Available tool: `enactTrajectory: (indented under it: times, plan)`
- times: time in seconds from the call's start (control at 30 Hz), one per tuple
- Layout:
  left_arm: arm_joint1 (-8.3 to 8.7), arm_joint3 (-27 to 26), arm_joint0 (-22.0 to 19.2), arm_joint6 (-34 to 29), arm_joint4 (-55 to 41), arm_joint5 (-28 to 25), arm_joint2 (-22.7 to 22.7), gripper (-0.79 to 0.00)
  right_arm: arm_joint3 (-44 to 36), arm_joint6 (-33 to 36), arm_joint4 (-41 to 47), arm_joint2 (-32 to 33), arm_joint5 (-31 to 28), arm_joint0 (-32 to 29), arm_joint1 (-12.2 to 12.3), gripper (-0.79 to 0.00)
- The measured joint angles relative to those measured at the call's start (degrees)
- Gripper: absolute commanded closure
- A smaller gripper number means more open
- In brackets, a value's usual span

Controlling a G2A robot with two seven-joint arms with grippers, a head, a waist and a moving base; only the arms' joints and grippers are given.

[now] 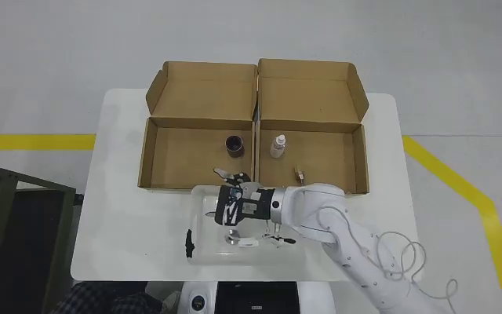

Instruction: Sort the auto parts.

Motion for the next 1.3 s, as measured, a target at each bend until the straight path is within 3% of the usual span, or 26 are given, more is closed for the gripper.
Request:
enactTrajectory:
  times: [0.6, 1.3]
  plan:
    - [0.0, 0.0, 0.0, 0.0, 0.0, 0.0, 0.0, -0.785, -3.2, 2.2, -4.2, 4.4, -9.9, -8.2, 3.2, -0.597]
    - [0.0, 0.0, 0.0, 0.0, 0.0, 0.0, 0.0, -0.785, 2.5, -0.7, -10.6, 0.0, -10.0, -9.1, 4.1, -0.548]
